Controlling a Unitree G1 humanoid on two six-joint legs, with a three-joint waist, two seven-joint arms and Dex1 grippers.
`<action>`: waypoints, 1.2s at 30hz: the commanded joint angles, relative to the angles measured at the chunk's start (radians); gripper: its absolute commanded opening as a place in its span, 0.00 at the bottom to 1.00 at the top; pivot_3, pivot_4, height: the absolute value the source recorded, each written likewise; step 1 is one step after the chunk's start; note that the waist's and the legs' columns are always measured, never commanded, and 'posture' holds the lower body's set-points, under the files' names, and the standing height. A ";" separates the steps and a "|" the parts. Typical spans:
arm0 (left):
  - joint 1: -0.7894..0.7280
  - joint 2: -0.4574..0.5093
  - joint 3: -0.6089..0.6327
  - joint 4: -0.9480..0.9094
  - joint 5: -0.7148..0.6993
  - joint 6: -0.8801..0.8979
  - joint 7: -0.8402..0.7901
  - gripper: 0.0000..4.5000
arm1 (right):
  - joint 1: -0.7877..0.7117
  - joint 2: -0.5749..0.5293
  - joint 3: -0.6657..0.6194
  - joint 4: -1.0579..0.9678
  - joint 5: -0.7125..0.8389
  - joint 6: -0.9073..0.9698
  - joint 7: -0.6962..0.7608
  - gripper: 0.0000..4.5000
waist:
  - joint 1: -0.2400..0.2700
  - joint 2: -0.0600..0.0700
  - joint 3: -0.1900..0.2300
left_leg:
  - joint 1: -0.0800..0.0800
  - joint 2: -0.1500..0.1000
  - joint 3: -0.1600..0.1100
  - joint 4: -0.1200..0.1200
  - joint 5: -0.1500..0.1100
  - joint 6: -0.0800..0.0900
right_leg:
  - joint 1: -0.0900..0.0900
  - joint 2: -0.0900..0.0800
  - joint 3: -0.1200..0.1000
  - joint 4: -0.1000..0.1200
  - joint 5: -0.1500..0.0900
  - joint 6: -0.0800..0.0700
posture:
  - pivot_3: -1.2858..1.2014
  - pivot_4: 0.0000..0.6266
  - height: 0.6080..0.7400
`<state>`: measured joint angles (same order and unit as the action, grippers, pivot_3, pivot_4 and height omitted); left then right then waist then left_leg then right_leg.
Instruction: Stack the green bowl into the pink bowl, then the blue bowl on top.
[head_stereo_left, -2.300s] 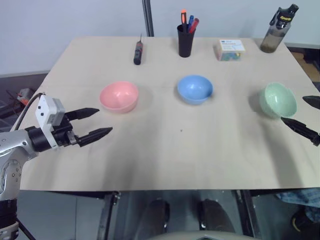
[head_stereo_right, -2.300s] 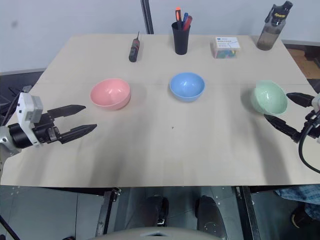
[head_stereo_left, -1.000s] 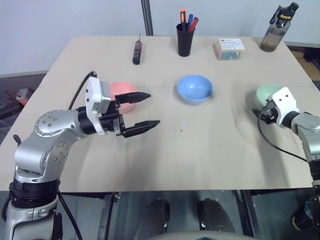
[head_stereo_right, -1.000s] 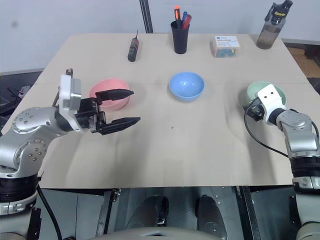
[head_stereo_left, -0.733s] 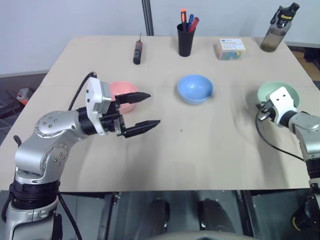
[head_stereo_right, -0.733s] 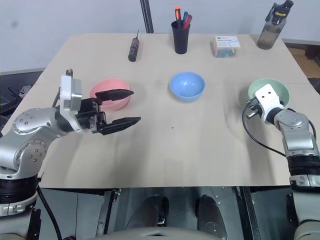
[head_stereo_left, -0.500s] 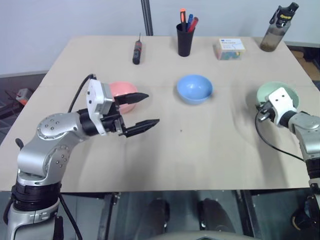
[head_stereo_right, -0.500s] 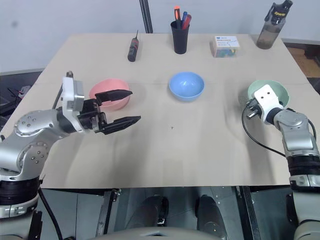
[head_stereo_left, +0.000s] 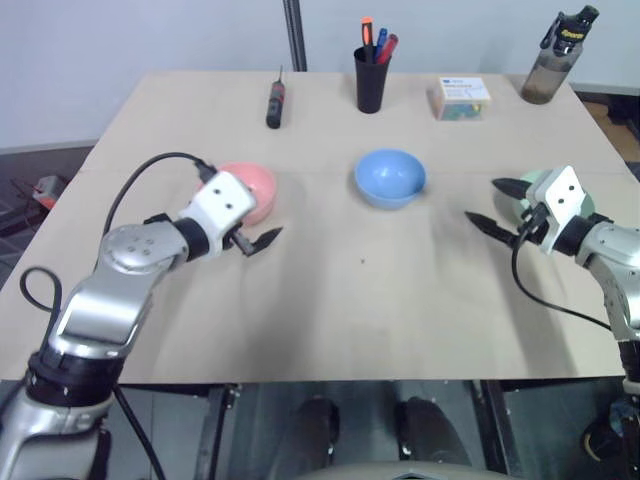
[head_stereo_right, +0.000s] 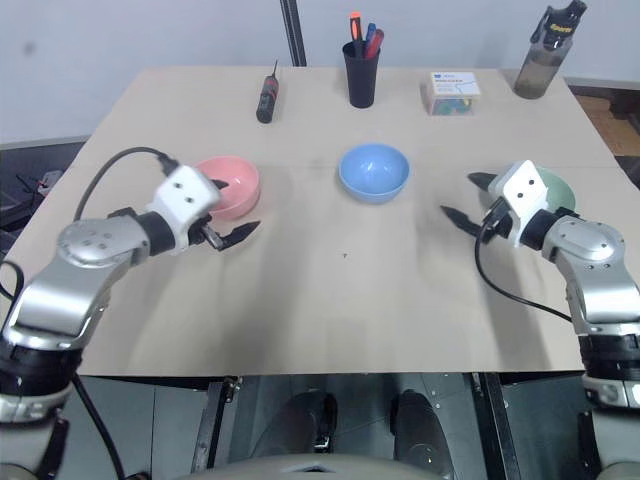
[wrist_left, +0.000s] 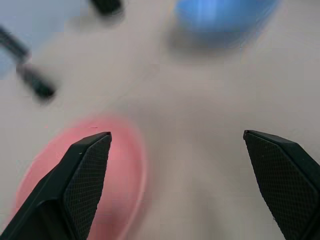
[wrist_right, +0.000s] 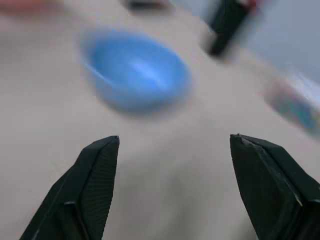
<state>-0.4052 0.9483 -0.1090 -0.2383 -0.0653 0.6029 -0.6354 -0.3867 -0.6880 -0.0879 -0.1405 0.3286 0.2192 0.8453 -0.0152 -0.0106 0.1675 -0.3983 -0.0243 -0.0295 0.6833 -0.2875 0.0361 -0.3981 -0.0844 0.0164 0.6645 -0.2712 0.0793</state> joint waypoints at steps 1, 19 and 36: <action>-0.049 0.011 -0.061 0.052 0.117 -0.003 0.009 1.00 | -0.025 0.015 0.014 -0.145 0.059 0.038 0.007 0.82 | 0.001 -0.001 0.000 | 0.000 0.000 0.000 0.000 0.000 0.000 | 0.000 0.000 0.000 0.000 0.000 0.000 | 0.52 0.24 1.00; -0.135 -0.043 -0.109 0.143 0.233 -0.062 -0.054 0.01 | -0.010 0.003 0.023 -0.240 0.117 0.120 0.045 0.83 | 0.004 -0.002 0.001 | -0.002 0.000 -0.001 0.001 0.000 0.000 | 0.000 -0.001 -0.002 -0.001 0.000 0.000 | 0.52 0.24 1.00; -0.128 -0.190 -0.112 0.013 -0.065 -0.486 -0.406 0.01 | 0.104 -0.023 -0.065 -0.263 0.179 0.177 0.006 0.83 | 0.005 -0.002 0.001 | -0.002 0.000 -0.002 0.002 0.000 0.000 | 0.000 -0.002 -0.002 0.000 0.000 0.000 | 0.52 0.24 1.00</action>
<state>-0.5088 0.7595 -0.2209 -0.2231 -0.1039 0.1617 -1.0043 -0.2813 -0.6963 -0.1188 -0.3559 0.5109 0.4094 0.8607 -0.0101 -0.0121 0.1681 -0.4008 -0.0246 -0.0309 0.6860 -0.2874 0.0361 -0.3981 -0.0863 0.0147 0.6641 -0.2712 0.0793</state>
